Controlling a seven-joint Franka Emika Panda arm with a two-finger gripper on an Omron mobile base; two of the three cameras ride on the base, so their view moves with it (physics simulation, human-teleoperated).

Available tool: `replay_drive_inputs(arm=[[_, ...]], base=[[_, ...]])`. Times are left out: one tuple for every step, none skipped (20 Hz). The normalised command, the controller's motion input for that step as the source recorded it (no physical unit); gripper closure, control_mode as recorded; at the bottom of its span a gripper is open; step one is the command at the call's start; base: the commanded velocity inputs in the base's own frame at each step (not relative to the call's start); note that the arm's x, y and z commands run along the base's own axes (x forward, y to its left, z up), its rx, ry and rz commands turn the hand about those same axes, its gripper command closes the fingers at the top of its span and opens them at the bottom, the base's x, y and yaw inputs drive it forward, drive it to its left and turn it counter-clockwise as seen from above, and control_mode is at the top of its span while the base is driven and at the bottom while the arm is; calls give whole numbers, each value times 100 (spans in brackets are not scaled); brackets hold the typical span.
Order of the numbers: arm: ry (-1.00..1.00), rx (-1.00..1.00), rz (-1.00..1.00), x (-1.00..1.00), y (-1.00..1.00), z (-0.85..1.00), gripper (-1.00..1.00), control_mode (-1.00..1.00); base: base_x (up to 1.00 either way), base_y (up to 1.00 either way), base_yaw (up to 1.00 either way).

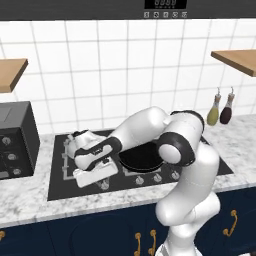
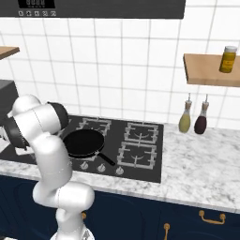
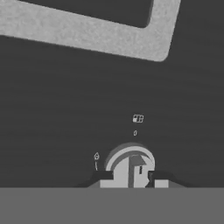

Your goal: Pick the kettle from the counter and place it on a stove burner. Then turn the burner on.

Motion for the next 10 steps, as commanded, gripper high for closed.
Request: replay_drive_inputs(arm=[[0, 3, 45, 0, 0, -88, 100, -100], [0, 3, 47, 0, 0, -89, 100, -100], [0, 4, 50, 0, 0, -89, 100, -100], [0, 6, 52, 0, 0, -89, 100, -100], [0, 8, 54, 0, 0, -91, 100, -100], [0, 8, 55, 0, 0, -93, 100, -100], [0, 9, 57, 0, 0, -94, 100, -100], [0, 10, 59, 0, 0, -93, 100, -100], [0, 10, 60, 0, 0, -91, 100, -100], [0, 10, 61, 0, 0, -91, 100, -100]], base=[[0, 0, 0], [0, 0, 0], [0, 0, 0], [0, 0, 0], [0, 0, 0], [0, 0, 0], [0, 0, 0], [0, 0, 0], [0, 0, 0], [0, 0, 0]])
